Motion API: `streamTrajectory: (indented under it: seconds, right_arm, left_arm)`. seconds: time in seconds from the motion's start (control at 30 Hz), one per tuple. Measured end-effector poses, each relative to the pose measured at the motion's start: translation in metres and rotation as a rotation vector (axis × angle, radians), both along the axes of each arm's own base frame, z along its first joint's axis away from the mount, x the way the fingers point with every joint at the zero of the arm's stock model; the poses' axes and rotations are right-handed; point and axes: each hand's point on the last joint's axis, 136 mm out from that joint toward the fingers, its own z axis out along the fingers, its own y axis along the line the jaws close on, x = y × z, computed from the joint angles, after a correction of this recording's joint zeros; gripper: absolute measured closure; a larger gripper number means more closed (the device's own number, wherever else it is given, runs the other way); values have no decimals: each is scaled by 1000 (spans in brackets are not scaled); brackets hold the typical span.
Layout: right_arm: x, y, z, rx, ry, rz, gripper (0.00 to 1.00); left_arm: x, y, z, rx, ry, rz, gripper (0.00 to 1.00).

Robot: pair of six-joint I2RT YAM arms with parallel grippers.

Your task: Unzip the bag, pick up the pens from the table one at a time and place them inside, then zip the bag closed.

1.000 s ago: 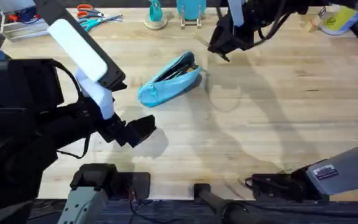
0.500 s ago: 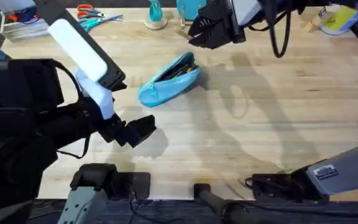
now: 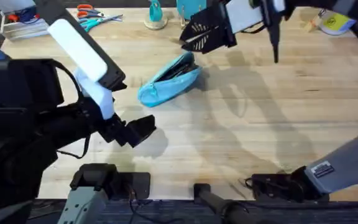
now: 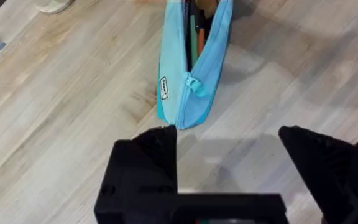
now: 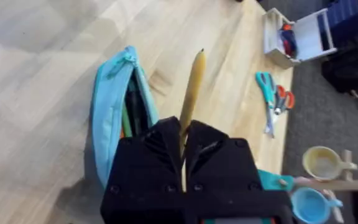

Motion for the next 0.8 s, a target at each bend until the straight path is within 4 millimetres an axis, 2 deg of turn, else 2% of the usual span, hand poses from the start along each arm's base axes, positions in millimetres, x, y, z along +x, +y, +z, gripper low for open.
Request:
streamTrajectory:
  seconds: [0.33, 0.6, 0.8]
  right_arm:
    - [-13, 18, -25, -68, 41, 46, 969]
    - [-16, 23, -84, -222, 120, 51, 970]
    - [-16, 27, -113, -308, 116, 58, 970]
  left_arm:
    - [0, 0, 0, 0, 0, 0, 6]
    - [0, 0, 0, 0, 0, 0, 6]
    - [0, 0, 0, -1, 1, 1, 6]
